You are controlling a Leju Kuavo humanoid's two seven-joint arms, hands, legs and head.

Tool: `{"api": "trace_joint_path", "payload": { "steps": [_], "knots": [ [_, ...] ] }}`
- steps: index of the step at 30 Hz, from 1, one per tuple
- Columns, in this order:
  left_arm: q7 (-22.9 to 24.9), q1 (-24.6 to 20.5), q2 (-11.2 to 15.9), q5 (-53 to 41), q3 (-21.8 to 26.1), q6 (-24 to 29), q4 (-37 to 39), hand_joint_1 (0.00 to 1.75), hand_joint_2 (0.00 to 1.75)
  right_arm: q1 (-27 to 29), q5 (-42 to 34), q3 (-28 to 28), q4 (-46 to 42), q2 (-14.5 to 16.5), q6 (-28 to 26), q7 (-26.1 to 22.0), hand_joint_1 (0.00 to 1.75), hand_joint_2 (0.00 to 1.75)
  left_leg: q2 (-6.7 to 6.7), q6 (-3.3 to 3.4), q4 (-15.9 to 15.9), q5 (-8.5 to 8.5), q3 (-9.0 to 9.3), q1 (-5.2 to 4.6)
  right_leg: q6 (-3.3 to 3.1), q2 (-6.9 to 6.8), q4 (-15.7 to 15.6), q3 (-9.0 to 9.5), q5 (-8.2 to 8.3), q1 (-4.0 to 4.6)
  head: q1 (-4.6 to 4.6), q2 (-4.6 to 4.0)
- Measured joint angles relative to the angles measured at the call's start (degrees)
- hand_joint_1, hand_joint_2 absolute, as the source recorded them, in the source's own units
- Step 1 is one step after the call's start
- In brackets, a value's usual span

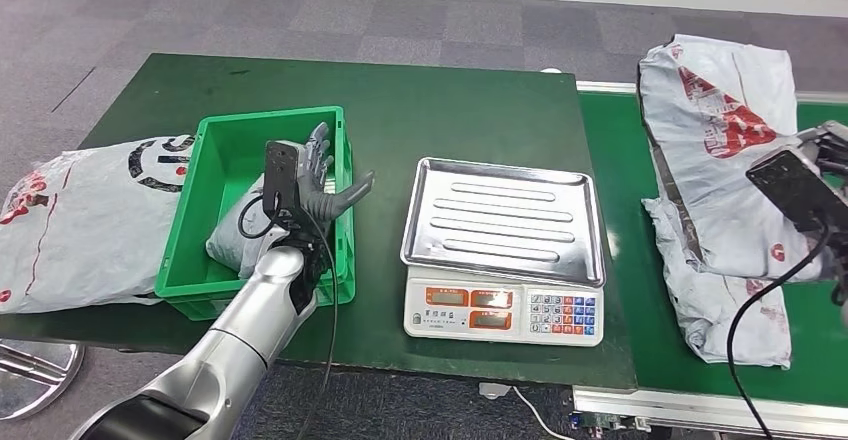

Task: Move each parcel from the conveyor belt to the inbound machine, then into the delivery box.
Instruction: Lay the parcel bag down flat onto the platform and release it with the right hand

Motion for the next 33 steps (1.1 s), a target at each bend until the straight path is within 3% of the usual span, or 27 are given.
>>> {"api": "trace_joint_path", "payload": {
  "steps": [33],
  "knots": [
    [0.0, -0.4, -0.6, 0.0, 0.0, -0.2, 1.5, 0.0, 1.75, -0.1, 0.0, 0.0, -0.3, -0.8, 0.0, 0.0, 1.75, 1.75, 0.01, 0.0, 0.0, 0.0, 0.0, 0.0, 0.0, 0.01, 0.0, -0.02, 0.0, 0.01, 0.0, 0.0]
  ]
}}
